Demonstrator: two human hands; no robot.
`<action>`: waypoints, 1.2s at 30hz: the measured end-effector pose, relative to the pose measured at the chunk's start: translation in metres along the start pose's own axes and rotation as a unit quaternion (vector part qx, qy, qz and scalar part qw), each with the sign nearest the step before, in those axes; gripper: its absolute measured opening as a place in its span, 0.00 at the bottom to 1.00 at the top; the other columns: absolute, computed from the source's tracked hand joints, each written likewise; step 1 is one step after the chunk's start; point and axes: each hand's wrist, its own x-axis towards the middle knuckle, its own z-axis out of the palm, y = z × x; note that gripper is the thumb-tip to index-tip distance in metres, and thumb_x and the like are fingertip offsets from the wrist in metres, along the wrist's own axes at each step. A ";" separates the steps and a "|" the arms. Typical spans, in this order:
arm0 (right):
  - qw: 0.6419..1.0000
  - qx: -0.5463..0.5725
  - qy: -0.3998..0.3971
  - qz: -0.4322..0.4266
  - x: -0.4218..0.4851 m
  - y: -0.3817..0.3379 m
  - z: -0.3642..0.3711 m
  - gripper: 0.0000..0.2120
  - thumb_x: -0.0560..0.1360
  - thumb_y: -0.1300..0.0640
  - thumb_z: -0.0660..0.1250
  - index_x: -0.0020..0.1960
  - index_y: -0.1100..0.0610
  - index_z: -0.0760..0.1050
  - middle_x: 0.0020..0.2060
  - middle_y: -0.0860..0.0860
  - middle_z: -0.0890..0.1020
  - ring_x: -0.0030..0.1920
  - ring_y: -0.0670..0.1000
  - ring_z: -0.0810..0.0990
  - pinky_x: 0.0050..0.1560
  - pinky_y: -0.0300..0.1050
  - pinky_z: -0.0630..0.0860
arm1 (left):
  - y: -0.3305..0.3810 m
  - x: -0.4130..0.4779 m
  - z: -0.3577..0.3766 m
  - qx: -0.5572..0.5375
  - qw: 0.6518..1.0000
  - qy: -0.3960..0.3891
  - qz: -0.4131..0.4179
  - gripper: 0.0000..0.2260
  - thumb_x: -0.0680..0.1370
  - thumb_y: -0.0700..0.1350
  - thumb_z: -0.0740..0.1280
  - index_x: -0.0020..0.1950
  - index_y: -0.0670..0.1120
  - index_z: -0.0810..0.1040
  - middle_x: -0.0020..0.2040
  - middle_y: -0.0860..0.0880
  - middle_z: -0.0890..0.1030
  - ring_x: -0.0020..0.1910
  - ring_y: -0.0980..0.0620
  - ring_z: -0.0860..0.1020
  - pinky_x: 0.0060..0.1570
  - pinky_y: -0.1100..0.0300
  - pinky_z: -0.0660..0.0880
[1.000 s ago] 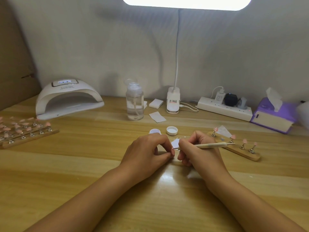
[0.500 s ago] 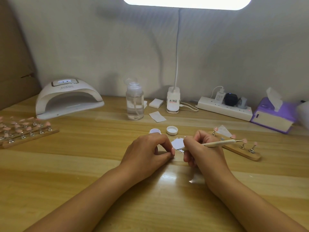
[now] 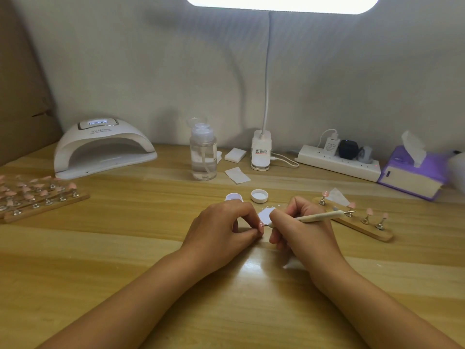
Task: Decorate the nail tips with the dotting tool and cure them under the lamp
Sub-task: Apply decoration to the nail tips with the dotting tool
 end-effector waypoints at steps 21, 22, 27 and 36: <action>0.999 0.042 0.008 -0.011 -0.002 -0.003 -0.002 0.20 0.70 0.65 0.66 0.24 0.51 0.65 0.19 0.56 0.74 0.19 0.46 0.68 0.21 0.35 0.65 | 0.000 0.001 0.000 -0.008 1.000 -0.001 0.000 0.04 0.72 0.51 0.74 0.41 0.58 0.80 0.38 0.64 0.77 0.32 0.58 0.72 0.34 0.59 0.69; 0.999 0.040 0.008 -0.012 -0.002 -0.003 -0.002 0.19 0.70 0.65 0.66 0.24 0.51 0.65 0.19 0.56 0.74 0.19 0.47 0.68 0.21 0.35 0.65 | 0.000 0.001 0.000 -0.011 1.000 -0.001 0.000 0.04 0.72 0.51 0.74 0.41 0.58 0.80 0.38 0.63 0.77 0.32 0.58 0.72 0.34 0.58 0.70; 1.000 0.007 0.009 -0.009 0.000 -0.001 -0.001 0.12 0.69 0.64 0.66 0.30 0.56 0.66 0.21 0.57 0.77 0.21 0.48 0.71 0.22 0.36 0.67 | -0.001 0.001 0.001 -0.015 1.000 -0.001 0.001 0.04 0.72 0.51 0.74 0.41 0.58 0.79 0.38 0.62 0.78 0.32 0.57 0.73 0.34 0.57 0.71; 1.000 -0.017 0.010 -0.006 0.000 0.001 0.000 0.13 0.68 0.64 0.67 0.30 0.56 0.66 0.22 0.57 0.79 0.20 0.47 0.73 0.22 0.35 0.67 | -0.002 0.001 0.001 -0.015 1.000 -0.001 -0.003 0.05 0.72 0.51 0.74 0.42 0.58 0.79 0.39 0.63 0.78 0.32 0.58 0.73 0.34 0.59 0.69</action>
